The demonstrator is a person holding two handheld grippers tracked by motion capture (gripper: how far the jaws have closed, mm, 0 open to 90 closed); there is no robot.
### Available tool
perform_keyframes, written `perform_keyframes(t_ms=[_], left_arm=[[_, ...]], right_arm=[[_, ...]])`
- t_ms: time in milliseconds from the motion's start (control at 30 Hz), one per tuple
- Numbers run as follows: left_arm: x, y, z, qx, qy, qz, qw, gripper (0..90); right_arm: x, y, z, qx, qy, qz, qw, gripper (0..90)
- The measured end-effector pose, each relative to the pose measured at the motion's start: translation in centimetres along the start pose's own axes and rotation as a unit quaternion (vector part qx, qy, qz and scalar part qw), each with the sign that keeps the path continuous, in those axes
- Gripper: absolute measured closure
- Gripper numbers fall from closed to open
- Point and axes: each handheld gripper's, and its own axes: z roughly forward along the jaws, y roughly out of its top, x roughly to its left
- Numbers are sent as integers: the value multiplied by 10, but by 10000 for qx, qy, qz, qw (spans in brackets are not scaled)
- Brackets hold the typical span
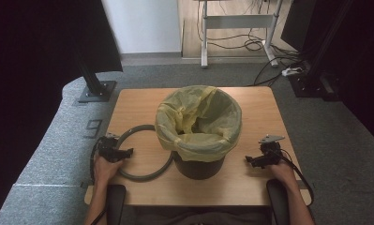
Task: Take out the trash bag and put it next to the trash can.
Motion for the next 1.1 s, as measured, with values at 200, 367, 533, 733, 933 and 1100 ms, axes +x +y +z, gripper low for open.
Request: perform_keyframes(t_ms=[200, 367, 533, 733, 933, 1100], left_arm=[[3, 2, -2, 80, -144, -11, 9999, 5], [4, 4, -8, 57, -172, -27, 9998, 6], [1, 4, -12, 79, -270, 19, 9996, 7], [-1, 6, -22, 41, -373, 53, 9993, 11], [-7, 10, -37, 1, -550, 148, 9984, 21], [-14, 12, -47, 47, -708, 259, 9971, 25]], right_arm=[[1, 2, -1, 113, 73, -105, 9999, 0], [3, 5, -7, 102, 124, -237, 9996, 0], [4, 10, -14, -53, 283, -180, 9994, 0], [6, 16, -26, -148, 466, -140, 9987, 0], [7, 24, -39, -231, 609, -51, 9979, 0], [11, 33, -51, -277, 725, -125, 9969, 0]])
